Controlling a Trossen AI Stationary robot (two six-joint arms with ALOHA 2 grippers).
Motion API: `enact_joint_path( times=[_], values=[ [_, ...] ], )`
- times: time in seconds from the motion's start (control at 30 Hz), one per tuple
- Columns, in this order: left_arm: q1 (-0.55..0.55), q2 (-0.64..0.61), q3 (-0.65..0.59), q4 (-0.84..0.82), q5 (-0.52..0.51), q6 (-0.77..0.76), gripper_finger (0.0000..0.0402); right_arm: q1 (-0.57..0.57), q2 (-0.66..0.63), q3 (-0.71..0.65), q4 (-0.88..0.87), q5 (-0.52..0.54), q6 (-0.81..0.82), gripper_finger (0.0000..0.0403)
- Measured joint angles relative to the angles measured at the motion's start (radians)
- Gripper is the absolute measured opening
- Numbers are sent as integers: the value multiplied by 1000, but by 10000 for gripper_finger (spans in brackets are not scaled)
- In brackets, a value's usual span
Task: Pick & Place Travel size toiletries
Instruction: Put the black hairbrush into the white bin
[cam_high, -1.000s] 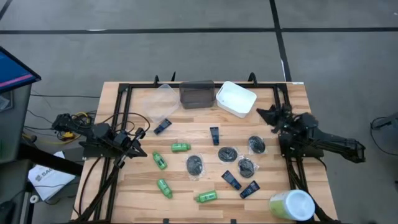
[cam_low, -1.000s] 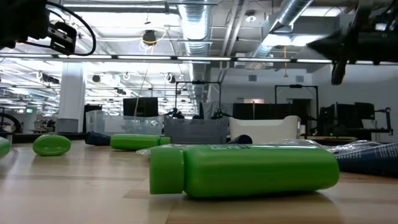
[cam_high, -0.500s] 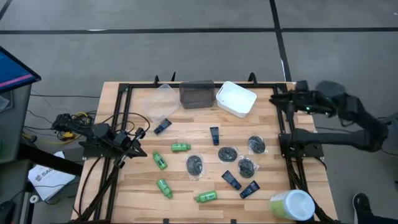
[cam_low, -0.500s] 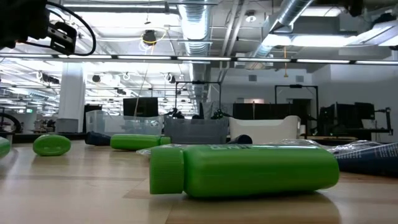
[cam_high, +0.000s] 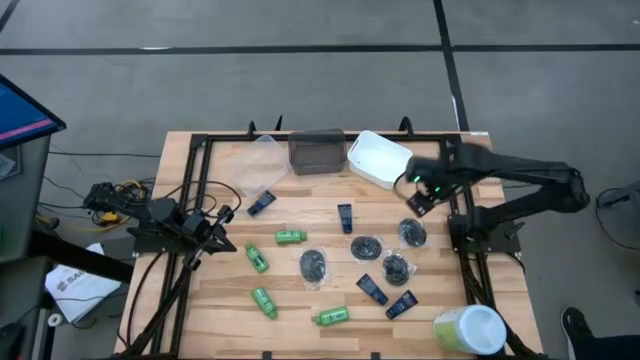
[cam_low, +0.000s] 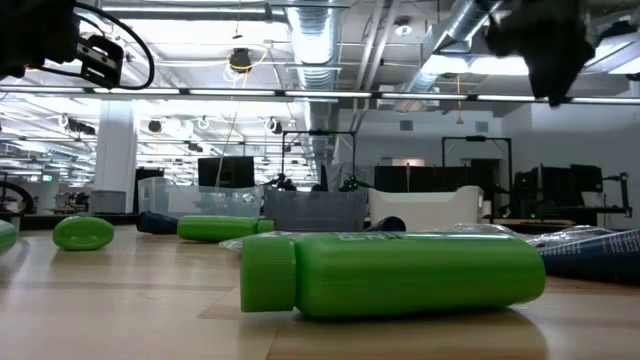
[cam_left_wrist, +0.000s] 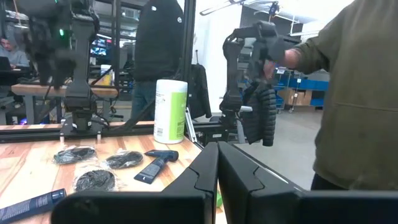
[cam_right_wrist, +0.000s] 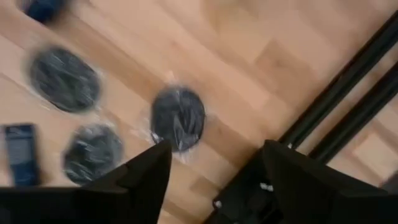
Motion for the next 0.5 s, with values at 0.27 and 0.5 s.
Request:
enact_joint_path(
  times=[0.27, 0.5],
  values=[
    [0, 5, 0, 2, 0, 0, 3, 99, 101, -256, 302, -90, 123, 278],
    [0, 16, 0, 6, 0, 0, 3, 75, 114, -464, 520, -94, 136, 279]
  ],
)
